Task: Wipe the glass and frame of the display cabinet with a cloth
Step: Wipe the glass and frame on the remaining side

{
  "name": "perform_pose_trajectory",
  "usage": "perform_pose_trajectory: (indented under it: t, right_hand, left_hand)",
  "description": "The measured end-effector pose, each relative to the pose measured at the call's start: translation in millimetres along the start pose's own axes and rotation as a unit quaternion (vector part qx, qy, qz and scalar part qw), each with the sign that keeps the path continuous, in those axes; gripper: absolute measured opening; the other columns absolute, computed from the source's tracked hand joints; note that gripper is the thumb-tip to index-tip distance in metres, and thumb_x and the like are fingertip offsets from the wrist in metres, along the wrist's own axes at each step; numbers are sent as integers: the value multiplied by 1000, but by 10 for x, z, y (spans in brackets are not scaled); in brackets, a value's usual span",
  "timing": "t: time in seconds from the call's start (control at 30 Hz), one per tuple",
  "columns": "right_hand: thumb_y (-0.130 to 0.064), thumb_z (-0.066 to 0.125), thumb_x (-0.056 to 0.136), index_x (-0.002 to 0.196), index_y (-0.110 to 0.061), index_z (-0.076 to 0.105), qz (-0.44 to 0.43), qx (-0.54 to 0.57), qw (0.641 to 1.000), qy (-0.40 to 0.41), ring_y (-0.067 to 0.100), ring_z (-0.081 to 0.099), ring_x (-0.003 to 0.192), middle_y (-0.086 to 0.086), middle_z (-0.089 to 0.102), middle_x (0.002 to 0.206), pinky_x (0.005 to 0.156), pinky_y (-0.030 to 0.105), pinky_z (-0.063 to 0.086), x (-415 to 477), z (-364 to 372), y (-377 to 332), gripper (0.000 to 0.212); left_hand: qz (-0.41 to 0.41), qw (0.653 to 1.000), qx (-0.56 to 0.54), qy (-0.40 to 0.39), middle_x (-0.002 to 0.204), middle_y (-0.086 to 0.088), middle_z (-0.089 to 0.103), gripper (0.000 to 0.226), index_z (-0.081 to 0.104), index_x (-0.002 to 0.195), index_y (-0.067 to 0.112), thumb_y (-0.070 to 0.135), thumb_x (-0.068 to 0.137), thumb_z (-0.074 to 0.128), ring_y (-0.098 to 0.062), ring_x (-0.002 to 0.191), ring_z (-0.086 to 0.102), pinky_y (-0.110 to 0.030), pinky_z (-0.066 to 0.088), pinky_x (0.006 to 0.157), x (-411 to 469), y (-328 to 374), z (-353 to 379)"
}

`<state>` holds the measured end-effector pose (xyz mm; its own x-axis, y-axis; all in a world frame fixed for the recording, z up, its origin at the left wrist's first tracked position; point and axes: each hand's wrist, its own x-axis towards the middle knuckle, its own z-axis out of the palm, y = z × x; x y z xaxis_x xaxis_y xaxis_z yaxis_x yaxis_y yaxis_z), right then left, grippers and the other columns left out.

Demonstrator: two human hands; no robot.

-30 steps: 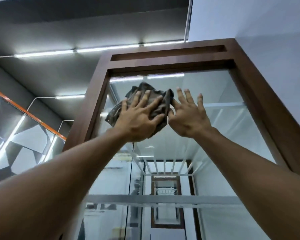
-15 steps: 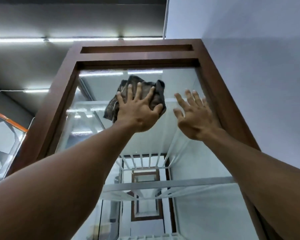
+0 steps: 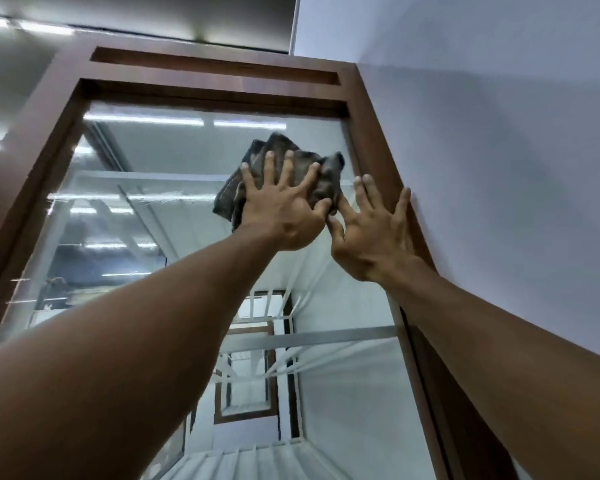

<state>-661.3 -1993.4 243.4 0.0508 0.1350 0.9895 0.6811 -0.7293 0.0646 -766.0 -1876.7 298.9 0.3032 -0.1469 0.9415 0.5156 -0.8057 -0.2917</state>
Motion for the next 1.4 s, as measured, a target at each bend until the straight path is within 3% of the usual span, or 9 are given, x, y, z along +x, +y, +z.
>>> perform_pose_trajectory:
  t: [0.07,0.2,0.33,0.47,0.63,0.8,1.07,1.2,1.4]
  right_hand:
    - [-56,9,102,165,-31,7,-10,10,1000,-7,21,-14,159,8,-4,173,123,67,-8,-83,1,68,67]
    - [-57,8,96,164,-29,-3,1,25,1000,-6,20,-19,158,3,-17,171,128,52,-8,-243,14,174,74]
    - [-47,25,96,164,-17,-9,-7,116,993,28,14,-15,158,3,-15,172,130,41,-7,-380,26,284,82]
    - [-28,31,90,164,-19,-7,-10,223,973,58,10,-8,159,0,-9,173,129,35,-6,-451,-32,297,84]
    - [-34,26,89,165,-24,-1,-10,150,989,14,16,-12,159,4,-10,173,129,43,-7,-454,-34,271,81]
    - [-41,22,95,164,-25,-9,-41,70,997,4,18,-17,158,6,-10,172,127,47,-15,-500,-11,99,77]
    - [-45,11,94,163,-23,-6,-24,118,992,-36,20,-16,158,9,-9,172,127,43,-16,-476,1,-347,74]
    - [-50,12,93,163,-29,-2,-44,132,990,-28,21,-15,158,5,-12,171,126,53,-14,-440,51,-705,74]
    - [-51,15,93,164,-30,0,-35,109,993,-16,33,-14,158,13,-12,171,118,72,-14,-369,101,-1193,75]
  left_hand:
    - [51,999,-5,-11,175,-7,-13,72,-2,166,41,66,103,22,-30,160,-18,-64,-13,124,30,14,-15]
    - [-53,998,-19,22,174,-10,-13,76,-2,166,36,68,102,21,-35,160,-17,-66,-15,123,-5,235,71]
    - [87,996,-15,-17,174,-9,-14,69,-7,164,44,66,104,21,-34,159,-19,-68,-15,122,-47,410,79]
    - [104,994,-14,-37,173,-12,-18,67,-15,159,52,67,105,19,-42,157,-22,-77,-15,116,-49,437,97]
    - [108,993,-5,-38,174,-7,-18,67,-8,163,48,69,104,17,-36,158,-22,-75,-14,118,-238,389,76]
    - [83,996,-6,-20,174,-2,-17,68,-7,164,45,66,104,17,-31,159,-21,-71,-17,120,-484,184,75]
    - [31,999,-10,-20,174,0,-15,75,-2,165,42,68,96,12,-28,160,-20,-68,-16,122,-840,-388,-24]
    - [-12,1000,-16,-23,174,2,-16,75,-2,165,41,68,96,14,-24,160,-20,-62,-17,124,-1052,-749,-124]
    - [-70,997,-14,-13,175,4,-13,75,0,164,46,68,94,15,-23,160,-17,-62,-16,125,-1244,-1281,-216]
